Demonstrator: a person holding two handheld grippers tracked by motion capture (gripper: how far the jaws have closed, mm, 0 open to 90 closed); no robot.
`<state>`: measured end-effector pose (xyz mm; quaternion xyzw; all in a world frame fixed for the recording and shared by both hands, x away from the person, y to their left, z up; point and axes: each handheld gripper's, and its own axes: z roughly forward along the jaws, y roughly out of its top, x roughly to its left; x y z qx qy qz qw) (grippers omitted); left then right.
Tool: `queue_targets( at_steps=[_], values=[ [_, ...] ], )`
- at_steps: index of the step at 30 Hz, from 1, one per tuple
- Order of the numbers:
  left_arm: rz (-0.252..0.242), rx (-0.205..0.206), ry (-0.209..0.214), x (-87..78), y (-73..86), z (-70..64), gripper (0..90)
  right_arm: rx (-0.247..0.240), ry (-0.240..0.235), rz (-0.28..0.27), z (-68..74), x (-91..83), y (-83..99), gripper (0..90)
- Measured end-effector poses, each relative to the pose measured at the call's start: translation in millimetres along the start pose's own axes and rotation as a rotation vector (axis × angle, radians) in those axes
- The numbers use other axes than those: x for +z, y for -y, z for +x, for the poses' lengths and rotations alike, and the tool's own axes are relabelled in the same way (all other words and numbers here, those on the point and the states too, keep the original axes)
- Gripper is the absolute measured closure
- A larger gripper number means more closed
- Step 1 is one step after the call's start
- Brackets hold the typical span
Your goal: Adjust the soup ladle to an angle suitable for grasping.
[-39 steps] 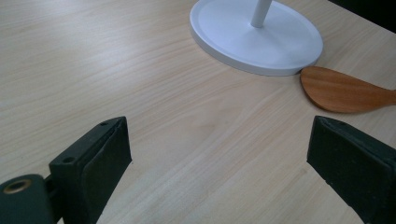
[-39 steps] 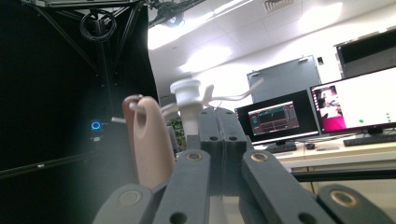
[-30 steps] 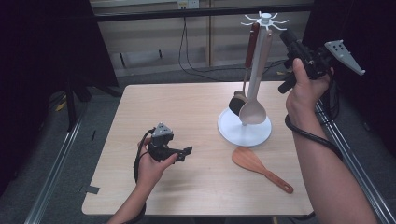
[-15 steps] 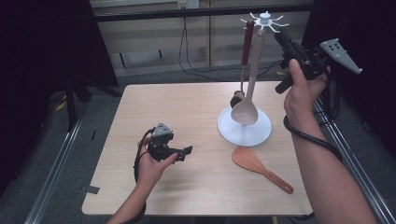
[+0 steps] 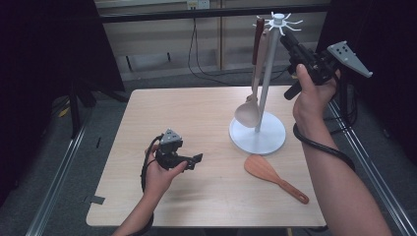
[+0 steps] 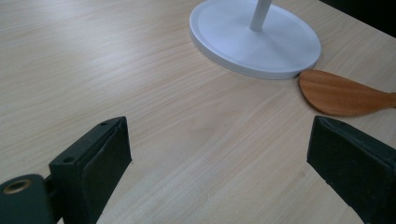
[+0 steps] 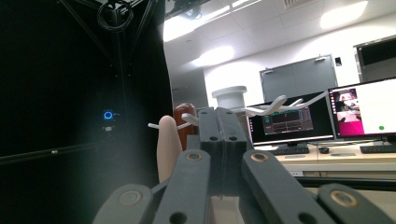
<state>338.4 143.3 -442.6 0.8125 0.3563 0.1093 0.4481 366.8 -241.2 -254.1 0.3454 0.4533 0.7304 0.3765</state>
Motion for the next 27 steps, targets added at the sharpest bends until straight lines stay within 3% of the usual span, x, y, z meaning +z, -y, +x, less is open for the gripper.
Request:
queue_targets(
  at_steps=[10, 17, 22, 27],
  values=[
    [0.002, 0.003, 0.001, 0.2, 0.3, -0.1, 6.3, -0.009, 0.004, 0.010, -0.4, -1.3, 0.5, 90.0],
    [0.003, 0.001, -0.001, 1.1, 1.4, -0.6, 6.3, 0.010, -0.003, 0.035, -5.8, -19.1, 14.5, 89.3],
    [0.007, 0.014, 0.000, 2.2, 1.1, -1.1, 6.2, 0.016, -0.031, 0.074, -7.5, -37.3, 29.1, 84.4],
    [0.014, 0.019, 0.003, 4.8, 1.2, -2.4, 6.2, 0.051, -0.098, 0.089, -6.1, -52.2, 41.1, 72.4]
  ],
)
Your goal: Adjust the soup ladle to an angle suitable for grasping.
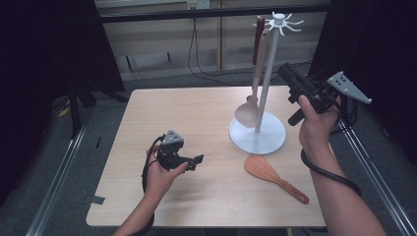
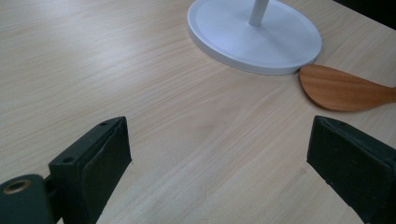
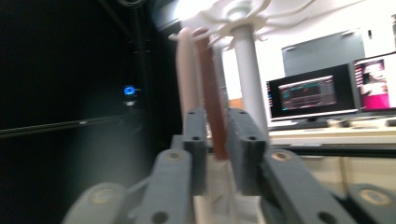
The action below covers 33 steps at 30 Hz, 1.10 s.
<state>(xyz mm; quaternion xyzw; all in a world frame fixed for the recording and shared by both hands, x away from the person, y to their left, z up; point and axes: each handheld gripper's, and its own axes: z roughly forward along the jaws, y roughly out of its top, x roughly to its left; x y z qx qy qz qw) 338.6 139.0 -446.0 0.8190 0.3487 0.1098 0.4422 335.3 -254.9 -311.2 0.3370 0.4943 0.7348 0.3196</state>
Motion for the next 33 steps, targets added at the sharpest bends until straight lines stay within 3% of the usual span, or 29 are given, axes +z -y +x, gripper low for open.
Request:
queue_targets(
  at_steps=[5, 9, 16, 23, 33],
  values=[
    [0.006, 0.002, -0.004, 1.1, -0.7, -1.4, 6.2, 0.037, -0.049, 0.019, 2.6, -9.4, 10.5, 53.9],
    [0.007, 0.008, -0.005, 0.5, -1.4, -1.8, 6.0, 0.049, -0.062, 0.035, 4.5, -16.2, 20.0, 43.0],
    [0.004, 0.002, -0.004, 0.7, -0.1, -1.9, 6.0, 0.035, -0.077, 0.117, 8.7, -29.3, 39.3, 28.7],
    [0.006, 0.001, -0.006, 0.9, 0.0, -2.9, 6.1, 0.035, -0.074, 0.203, 10.6, -41.6, 59.0, 22.8],
    [0.011, 0.009, -0.001, 4.1, -0.9, -4.7, 6.0, 0.018, -0.054, 0.273, 10.6, -58.2, 76.8, 21.1]
  ],
)
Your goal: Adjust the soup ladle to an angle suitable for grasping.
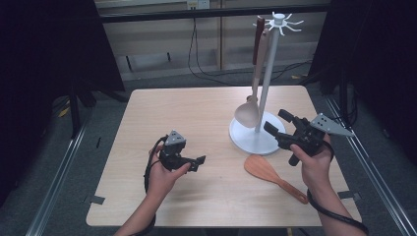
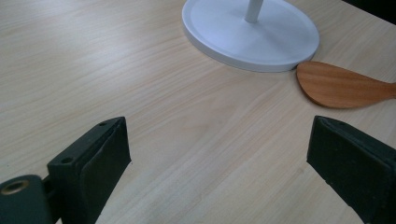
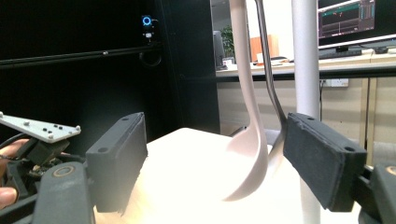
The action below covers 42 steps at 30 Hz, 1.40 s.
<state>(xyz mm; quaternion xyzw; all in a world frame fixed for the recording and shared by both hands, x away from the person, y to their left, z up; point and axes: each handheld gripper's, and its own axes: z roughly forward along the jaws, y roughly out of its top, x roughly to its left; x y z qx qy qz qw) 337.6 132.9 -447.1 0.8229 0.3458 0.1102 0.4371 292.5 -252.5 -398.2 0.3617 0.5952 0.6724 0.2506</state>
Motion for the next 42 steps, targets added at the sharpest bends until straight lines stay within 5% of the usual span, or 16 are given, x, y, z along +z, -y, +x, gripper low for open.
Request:
queue_targets(
  at_steps=[16, 42],
  values=[
    [-0.006, 0.045, 0.041, 13.1, -14.3, -11.6, 5.9, -0.016, 0.075, 0.146, -4.8, -28.0, 21.0, 22.4],
    [-0.011, 0.060, 0.084, 25.2, -23.5, -21.0, 5.9, -0.074, 0.093, 0.557, -4.3, -41.4, 51.4, 27.9]
  ],
)
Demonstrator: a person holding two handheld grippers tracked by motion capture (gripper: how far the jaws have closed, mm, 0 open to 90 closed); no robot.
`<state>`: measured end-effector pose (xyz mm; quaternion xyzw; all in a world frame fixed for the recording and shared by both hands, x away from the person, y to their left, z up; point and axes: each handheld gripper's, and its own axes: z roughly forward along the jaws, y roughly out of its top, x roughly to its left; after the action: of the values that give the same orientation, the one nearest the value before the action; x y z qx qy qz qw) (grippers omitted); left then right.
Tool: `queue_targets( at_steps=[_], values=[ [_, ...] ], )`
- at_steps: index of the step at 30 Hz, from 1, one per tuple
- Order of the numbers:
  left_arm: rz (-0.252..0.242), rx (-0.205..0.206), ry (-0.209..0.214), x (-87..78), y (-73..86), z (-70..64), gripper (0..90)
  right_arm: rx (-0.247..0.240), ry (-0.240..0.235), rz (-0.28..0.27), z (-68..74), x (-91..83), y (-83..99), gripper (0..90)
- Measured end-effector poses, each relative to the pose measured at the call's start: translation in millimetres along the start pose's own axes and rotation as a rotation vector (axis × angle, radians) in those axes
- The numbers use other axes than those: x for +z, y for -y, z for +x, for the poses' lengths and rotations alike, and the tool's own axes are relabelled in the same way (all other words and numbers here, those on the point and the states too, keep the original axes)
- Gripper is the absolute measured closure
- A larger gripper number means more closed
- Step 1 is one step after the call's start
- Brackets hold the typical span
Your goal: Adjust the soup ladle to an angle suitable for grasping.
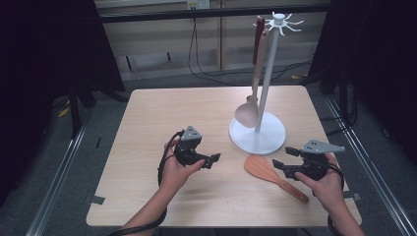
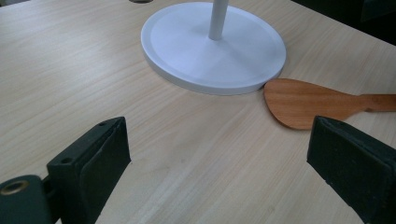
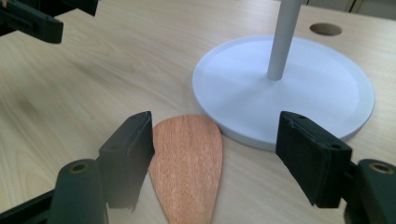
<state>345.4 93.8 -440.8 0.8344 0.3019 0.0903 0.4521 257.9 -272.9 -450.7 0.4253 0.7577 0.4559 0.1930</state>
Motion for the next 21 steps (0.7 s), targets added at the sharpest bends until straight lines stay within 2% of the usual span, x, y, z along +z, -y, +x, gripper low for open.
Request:
queue_targets(
  at_steps=[6, 11, 12, 16, 18, 21],
  values=[
    [0.002, 0.001, -0.003, -0.7, 1.0, 1.0, 5.9, -0.014, -0.014, 0.041, 2.5, 4.5, 1.7, 29.2],
    [-0.006, -0.010, -0.008, -3.0, 0.7, 1.3, 5.9, -0.041, -0.032, 0.130, 3.9, 13.1, 8.8, 29.2],
    [-0.004, -0.001, -0.008, -4.0, 0.1, 2.1, 5.9, -0.050, -0.026, 0.148, 4.1, 14.9, 10.5, 29.4],
    [-0.013, -0.012, -0.012, -6.1, 0.3, 4.3, 5.9, -0.048, -0.033, 0.178, 6.4, 21.7, 15.3, 31.7],
    [-0.016, -0.017, -0.019, -7.8, 0.5, 5.3, 5.9, -0.074, -0.016, 0.216, 8.3, 26.2, 17.4, 32.0],
    [-0.018, -0.013, -0.024, -10.6, 0.3, 6.5, 6.0, -0.101, -0.017, 0.252, 10.7, 31.5, 21.0, 34.5]
  ],
)
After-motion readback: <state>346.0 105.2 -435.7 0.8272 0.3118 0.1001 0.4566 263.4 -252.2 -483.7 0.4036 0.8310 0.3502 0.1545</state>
